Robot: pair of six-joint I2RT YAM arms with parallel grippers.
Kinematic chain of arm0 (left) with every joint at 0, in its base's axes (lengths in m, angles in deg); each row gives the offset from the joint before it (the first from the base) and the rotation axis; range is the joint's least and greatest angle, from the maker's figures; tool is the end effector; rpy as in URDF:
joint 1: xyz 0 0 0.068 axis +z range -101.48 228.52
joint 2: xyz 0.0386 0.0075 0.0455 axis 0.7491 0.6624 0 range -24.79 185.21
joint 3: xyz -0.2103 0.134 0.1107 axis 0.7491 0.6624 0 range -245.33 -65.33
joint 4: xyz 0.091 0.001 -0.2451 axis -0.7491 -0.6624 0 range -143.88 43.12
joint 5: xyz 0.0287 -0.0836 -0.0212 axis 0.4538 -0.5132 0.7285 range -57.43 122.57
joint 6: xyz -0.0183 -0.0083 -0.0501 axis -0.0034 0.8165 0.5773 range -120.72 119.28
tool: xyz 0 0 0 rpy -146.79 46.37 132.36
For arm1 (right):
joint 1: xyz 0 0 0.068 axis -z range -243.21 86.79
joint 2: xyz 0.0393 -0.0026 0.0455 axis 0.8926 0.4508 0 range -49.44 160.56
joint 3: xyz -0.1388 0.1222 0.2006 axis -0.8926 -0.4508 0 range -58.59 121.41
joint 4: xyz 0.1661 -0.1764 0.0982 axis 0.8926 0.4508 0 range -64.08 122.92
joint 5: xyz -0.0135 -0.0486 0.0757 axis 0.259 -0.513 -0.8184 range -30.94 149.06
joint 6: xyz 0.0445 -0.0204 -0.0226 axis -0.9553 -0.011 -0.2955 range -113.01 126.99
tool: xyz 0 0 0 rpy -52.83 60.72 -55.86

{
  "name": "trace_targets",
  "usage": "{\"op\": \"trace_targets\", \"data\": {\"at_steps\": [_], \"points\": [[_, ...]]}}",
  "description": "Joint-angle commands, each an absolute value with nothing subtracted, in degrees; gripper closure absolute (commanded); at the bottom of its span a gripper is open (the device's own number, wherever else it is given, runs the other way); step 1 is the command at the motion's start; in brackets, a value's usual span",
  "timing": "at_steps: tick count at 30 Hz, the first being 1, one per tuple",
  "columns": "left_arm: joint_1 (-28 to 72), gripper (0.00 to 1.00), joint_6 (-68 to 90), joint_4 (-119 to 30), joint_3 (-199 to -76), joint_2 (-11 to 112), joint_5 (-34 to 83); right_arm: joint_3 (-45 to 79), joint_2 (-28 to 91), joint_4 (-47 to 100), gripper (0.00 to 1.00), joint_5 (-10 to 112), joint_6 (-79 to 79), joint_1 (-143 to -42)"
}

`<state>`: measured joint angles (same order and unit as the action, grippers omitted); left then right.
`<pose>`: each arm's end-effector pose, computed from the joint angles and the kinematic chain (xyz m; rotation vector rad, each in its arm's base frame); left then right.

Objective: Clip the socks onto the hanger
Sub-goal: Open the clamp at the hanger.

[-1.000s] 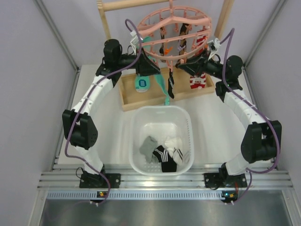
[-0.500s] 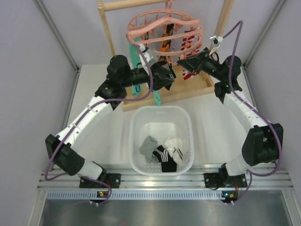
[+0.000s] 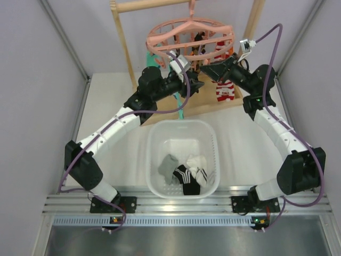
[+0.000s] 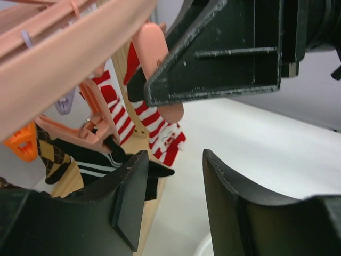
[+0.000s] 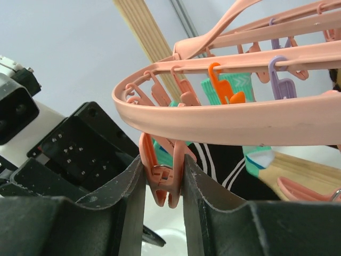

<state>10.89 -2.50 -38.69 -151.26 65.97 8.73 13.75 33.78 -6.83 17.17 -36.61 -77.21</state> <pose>0.2914 -0.2428 0.4229 0.8411 1.3293 -0.8092 0.3185 0.1038 0.4259 -0.3568 1.3580 1.2805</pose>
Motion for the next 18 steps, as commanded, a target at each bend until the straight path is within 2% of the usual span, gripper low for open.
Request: {"op": "trace_targets", "data": {"at_steps": [1,18], "points": [[10.81,0.5,-1.86,-31.06,-151.38,65.83,11.13,13.04,31.07,-8.09,1.0,20.3,-37.31,-78.67],[10.81,0.51,-2.04,-25.43,-150.67,67.58,14.82,11.9,30.72,-8.35,1.0,20.56,-36.78,-80.61]]}}
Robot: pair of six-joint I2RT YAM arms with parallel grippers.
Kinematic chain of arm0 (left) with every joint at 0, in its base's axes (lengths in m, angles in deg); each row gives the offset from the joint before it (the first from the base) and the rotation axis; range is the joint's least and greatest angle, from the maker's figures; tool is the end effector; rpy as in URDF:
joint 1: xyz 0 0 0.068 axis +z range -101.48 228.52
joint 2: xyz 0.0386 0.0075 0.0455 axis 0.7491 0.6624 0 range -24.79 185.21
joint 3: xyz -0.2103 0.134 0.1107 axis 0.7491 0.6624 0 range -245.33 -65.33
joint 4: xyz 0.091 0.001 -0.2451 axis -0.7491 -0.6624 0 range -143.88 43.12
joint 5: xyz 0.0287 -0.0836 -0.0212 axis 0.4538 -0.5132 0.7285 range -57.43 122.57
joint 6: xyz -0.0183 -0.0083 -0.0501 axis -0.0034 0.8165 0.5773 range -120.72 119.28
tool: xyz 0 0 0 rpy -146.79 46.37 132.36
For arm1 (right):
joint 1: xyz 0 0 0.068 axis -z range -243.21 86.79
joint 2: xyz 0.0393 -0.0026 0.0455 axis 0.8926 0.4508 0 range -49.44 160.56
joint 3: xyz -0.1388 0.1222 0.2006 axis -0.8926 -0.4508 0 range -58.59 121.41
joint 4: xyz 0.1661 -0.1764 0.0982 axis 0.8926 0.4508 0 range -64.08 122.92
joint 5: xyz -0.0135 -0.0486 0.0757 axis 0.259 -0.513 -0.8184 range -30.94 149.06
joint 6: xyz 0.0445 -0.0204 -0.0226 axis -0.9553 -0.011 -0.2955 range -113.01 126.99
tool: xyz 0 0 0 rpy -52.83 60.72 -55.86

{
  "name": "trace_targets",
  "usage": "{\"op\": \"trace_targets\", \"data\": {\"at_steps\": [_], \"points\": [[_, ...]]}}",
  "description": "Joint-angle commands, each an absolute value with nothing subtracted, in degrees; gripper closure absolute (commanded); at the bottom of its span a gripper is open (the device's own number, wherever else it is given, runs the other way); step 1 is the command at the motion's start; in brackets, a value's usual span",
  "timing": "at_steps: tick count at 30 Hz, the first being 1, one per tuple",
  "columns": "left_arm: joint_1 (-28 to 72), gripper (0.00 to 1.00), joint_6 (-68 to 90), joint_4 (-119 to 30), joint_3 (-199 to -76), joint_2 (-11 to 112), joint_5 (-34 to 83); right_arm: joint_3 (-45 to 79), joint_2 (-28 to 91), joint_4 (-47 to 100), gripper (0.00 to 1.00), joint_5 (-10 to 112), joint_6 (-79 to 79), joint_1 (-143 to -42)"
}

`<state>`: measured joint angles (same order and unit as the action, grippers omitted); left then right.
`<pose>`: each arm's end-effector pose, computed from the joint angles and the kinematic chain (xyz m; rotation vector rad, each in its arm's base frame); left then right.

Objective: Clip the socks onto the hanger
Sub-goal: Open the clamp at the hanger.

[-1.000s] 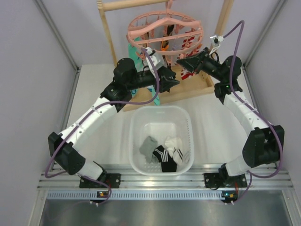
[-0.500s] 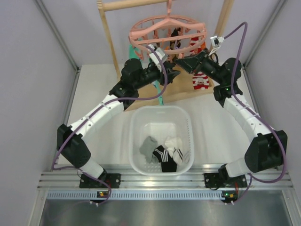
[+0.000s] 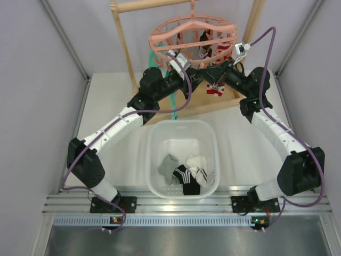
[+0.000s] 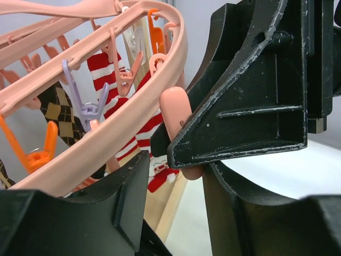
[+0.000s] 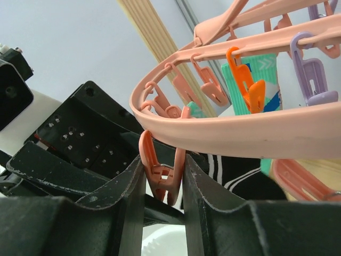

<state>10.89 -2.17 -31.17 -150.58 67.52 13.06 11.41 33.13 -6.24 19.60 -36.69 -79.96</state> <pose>0.2996 -0.2459 0.4229 0.7554 1.2644 -0.7578 0.3131 0.1178 0.4146 -0.3337 1.3912 1.3050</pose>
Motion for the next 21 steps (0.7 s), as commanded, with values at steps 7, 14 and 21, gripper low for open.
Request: {"op": "trace_targets", "data": {"at_steps": [7,14,21], "points": [[10.81,0.86,-0.89,-22.0,-149.27,67.5,12.98,12.07,30.81,-8.0,1.0,20.74,-36.34,-80.79],[10.72,1.0,-0.98,-23.94,-146.72,66.27,10.69,13.3,30.89,-6.95,0.54,21.35,-35.46,-80.08],[10.55,1.0,-3.0,-23.5,-143.56,66.09,11.57,14.18,31.24,-7.56,0.51,21.62,-35.11,-79.29]]}}
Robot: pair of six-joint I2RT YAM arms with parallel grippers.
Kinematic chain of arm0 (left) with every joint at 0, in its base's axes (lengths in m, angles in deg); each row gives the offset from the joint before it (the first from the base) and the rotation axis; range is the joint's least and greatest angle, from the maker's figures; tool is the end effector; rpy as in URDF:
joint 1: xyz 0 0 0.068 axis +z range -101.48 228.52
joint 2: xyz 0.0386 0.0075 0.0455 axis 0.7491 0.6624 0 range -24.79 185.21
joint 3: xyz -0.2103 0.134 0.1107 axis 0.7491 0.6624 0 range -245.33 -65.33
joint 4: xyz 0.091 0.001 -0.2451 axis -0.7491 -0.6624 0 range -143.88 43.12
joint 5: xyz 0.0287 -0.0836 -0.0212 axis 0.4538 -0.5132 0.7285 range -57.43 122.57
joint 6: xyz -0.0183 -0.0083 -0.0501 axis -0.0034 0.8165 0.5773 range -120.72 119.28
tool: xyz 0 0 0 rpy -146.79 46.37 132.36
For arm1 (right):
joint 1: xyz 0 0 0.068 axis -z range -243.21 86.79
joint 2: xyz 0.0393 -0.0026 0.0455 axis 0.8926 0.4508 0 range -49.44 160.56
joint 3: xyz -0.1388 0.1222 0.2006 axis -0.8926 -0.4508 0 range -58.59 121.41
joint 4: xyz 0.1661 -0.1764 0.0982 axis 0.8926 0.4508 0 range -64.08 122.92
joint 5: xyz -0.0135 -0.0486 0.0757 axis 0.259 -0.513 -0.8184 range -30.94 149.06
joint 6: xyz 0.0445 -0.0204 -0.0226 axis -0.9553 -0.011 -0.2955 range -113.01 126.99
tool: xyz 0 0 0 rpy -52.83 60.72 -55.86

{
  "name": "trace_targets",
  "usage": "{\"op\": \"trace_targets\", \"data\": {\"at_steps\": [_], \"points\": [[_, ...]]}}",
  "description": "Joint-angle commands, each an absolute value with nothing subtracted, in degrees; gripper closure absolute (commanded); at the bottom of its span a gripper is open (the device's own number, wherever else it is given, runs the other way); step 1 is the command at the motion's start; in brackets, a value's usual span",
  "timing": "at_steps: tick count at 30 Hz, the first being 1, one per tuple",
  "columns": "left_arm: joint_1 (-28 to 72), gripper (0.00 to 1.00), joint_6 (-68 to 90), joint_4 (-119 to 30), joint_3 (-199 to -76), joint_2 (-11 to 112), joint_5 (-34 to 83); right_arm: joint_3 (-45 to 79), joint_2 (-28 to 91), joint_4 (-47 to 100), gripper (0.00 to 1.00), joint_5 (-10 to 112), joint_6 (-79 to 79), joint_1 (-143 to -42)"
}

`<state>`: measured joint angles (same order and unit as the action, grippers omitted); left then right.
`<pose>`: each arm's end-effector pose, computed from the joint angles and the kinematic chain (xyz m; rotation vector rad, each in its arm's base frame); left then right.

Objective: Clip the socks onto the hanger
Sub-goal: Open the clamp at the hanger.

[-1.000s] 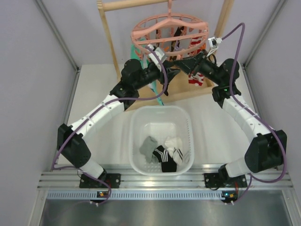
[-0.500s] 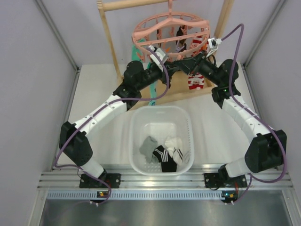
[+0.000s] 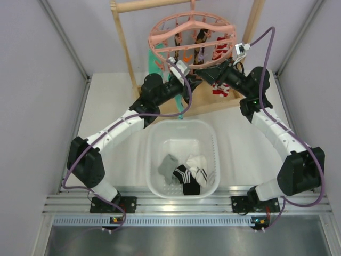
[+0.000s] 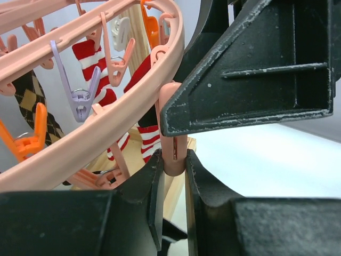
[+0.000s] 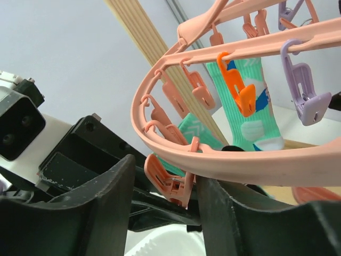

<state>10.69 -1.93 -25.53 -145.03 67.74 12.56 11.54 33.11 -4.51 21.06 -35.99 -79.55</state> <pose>0.3007 -0.2488 0.3973 0.7629 1.2648 -0.7700 0.3154 0.1152 0.4128 -0.3013 1.4115 1.2787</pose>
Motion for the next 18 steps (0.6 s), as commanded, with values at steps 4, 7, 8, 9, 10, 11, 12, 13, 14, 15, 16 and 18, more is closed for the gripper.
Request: {"op": "trace_targets", "data": {"at_steps": [4,7,8,9,10,11,12,13,14,15,16,18], "points": [[10.55,1.0,-2.13,-19.99,-141.36,65.21,9.11,14.62,31.86,-8.35,0.58,20.48,-35.11,-79.29],[10.55,1.0,-2.04,-19.63,-141.09,65.21,8.58,15.06,32.3,-8.7,0.65,20.21,-35.46,-79.2],[10.55,1.0,-2.65,-19.54,-140.92,65.3,8.75,15.32,32.39,-8.7,0.66,20.12,-35.55,-79.2],[10.55,1.0,-3.0,-19.54,-141.0,65.3,9.01,15.41,32.56,-8.62,0.66,20.21,-35.73,-79.2],[10.55,1.0,-3.35,-19.63,-140.92,65.39,9.02,15.59,32.48,-8.44,0.66,20.3,-35.9,-79.2],[10.55,1.0,-3.62,-19.72,-141.0,65.56,9.45,15.68,32.56,-8.53,0.67,20.39,-35.99,-79.29],[10.55,1.0,-3.88,-19.8,-140.92,65.65,9.54,15.76,32.65,-8.7,0.76,20.21,-35.99,-79.38],[10.46,1.0,-4.14,-19.89,-141.0,65.83,9.72,15.85,32.65,-8.79,0.81,20.3,-35.99,-79.47],[10.55,0.98,-4.49,-20.07,-141.18,65.91,9.54,15.85,32.65,-8.88,0.85,20.21,-35.73,-79.47],[10.55,0.89,-4.93,-20.07,-141.01,65.92,9.37,15.85,32.57,-8.97,0.94,20.21,-35.21,-79.47],[10.55,0.71,-5.2,-20.42,-140.92,65.57,9.19,15.94,32.74,-8.97,0.98,20.21,-35.03,-79.38],[10.63,0.58,-6.34,-21.73,-140.57,64.78,8.49,15.94,32.74,-8.88,1.0,20.13,-34.85,-79.29]]}}
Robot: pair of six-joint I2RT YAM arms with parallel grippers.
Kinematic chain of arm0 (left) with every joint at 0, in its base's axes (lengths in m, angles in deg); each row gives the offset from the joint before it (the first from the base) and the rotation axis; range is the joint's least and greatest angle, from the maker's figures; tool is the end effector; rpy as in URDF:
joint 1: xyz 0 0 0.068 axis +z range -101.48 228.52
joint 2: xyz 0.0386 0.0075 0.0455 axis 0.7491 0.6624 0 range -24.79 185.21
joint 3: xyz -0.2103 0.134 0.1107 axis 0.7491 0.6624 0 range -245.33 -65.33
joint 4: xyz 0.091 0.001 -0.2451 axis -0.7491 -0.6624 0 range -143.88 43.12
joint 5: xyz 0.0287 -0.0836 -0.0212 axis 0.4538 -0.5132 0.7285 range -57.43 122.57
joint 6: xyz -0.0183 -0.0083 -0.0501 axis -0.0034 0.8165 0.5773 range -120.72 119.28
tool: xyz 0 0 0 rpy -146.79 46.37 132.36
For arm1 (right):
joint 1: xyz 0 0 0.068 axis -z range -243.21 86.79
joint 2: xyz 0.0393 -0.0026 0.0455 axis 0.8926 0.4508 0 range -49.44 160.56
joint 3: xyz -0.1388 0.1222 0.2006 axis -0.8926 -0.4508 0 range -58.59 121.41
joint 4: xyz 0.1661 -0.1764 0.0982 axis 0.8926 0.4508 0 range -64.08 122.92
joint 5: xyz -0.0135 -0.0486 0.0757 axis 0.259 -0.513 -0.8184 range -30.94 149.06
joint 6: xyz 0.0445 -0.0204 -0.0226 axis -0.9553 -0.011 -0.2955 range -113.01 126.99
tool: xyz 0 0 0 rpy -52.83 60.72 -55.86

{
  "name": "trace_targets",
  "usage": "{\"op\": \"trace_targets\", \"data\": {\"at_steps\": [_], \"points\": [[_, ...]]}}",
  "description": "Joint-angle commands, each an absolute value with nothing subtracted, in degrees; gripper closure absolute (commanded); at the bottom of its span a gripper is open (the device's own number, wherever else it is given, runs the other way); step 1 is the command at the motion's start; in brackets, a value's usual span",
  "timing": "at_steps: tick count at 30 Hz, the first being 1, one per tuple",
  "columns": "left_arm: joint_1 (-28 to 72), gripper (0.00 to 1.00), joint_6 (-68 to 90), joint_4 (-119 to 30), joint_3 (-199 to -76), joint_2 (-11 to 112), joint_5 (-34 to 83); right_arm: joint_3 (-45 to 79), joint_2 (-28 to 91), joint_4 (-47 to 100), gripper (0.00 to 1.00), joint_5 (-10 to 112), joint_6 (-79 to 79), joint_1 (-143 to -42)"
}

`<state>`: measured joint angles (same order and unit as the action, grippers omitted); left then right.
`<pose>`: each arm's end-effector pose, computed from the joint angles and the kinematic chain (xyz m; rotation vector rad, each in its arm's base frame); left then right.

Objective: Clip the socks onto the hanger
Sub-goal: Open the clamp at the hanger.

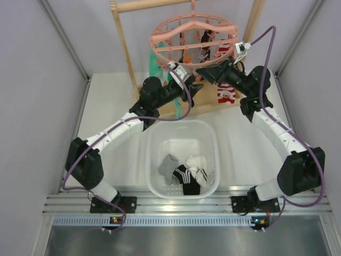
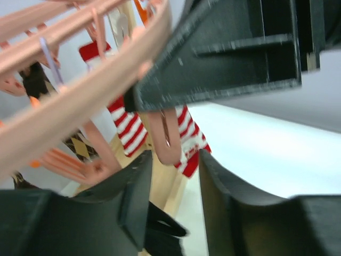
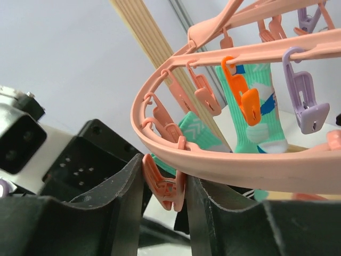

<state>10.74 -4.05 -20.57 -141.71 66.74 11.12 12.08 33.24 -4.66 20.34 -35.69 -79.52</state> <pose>0.2958 -0.2457 0.3920 0.7909 1.1935 -0.7550 0.3153 0.1154 0.4155 -0.3202 1.4017 1.2798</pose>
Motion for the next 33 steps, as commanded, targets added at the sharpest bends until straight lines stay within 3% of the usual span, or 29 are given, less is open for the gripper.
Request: {"op": "trace_targets", "data": {"at_steps": [1,2,9,13,17,24,29,33], "points": [[10.72,0.53,-6.78,-23.57,-140.39,63.29,7.79,16.03,32.83,-9.14,1.0,19.86,-34.76,-79.38],[10.81,0.47,-7.31,-24.89,-139.61,62.32,7.09,15.94,32.74,-9.32,1.0,19.6,-34.76,-79.38],[14.94,0.44,-5.55,-39.75,-137.58,52.83,-1.27,15.41,33.26,-10.72,1.0,17.23,-34.49,-79.03],[15.56,0.39,-3.88,-35.11,-136.34,50.79,2.86,14.71,33.7,-14.13,1.0,13.46,-34.94,-78.85],[15.73,0.4,-3.62,-34.4,-143.09,55.36,2.87,16.55,35.46,-17.57,1.0,7.74,-32.22,-78.77],[19.07,0.55,-3.0,-33.34,-148.83,60.55,-4.59,20.6,38.27,-19.6,1.0,1.76,-29.83,-78.41],[18.98,0.43,-4.24,-29.66,-145.76,59.76,-5.93,19.81,38.28,-20.83,1.0,2.63,-31.24,-78.5],[18.98,0.42,-2.66,-25.71,-144.96,60.03,-4.87,18.23,36.96,-19.96,1.0,6.75,-31.77,-78.59]]}}
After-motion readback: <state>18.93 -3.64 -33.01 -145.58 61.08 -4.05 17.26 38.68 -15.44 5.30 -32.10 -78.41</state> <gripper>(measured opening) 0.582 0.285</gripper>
